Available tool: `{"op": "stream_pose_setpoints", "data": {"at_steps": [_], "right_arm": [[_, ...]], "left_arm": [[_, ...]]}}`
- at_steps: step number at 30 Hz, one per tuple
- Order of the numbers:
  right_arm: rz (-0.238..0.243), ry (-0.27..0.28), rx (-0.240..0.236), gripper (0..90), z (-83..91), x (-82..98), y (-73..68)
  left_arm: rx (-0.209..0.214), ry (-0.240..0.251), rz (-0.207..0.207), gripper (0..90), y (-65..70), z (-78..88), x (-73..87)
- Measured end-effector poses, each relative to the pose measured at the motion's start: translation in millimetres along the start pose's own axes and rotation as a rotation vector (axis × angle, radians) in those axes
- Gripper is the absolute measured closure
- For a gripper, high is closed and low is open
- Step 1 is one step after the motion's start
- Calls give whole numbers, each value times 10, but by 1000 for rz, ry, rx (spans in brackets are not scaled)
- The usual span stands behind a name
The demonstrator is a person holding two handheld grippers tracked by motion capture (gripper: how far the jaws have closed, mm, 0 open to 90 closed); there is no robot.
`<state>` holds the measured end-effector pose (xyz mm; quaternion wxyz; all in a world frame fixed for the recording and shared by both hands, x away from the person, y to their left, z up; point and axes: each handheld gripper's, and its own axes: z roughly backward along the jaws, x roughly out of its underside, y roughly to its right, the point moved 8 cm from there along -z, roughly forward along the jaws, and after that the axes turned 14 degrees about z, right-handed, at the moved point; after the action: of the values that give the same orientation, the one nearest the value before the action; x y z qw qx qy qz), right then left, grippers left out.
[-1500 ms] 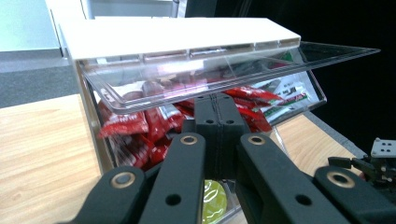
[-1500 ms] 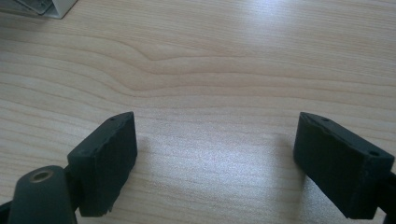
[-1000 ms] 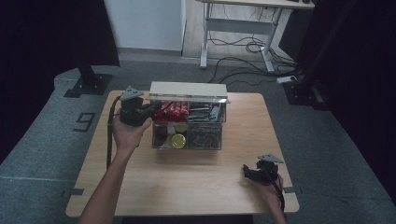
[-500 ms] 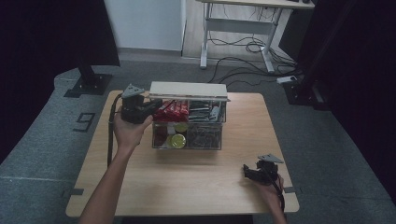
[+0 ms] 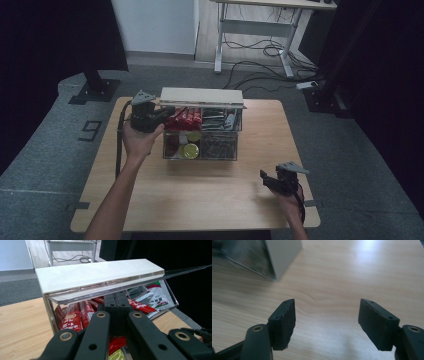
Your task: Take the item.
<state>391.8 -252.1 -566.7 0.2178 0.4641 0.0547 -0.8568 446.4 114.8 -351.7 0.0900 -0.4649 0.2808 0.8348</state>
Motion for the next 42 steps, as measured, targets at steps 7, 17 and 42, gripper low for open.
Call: {"op": "stream_pose_setpoints", "data": {"at_steps": [7, 17, 42], "right_arm": [[-1, 105, -35, 329, 180, -375, -108], [61, 200, -82, 378, 366, -867, -309], [104, 282, -127, 434, 413, -1556, -549]], "left_arm": [[2, -4, 4, 900, 13, -17, 3], [2, -5, 5, 900, -2, -3, -6], [0, -7, 12, 900, -29, 0, -7]]}}
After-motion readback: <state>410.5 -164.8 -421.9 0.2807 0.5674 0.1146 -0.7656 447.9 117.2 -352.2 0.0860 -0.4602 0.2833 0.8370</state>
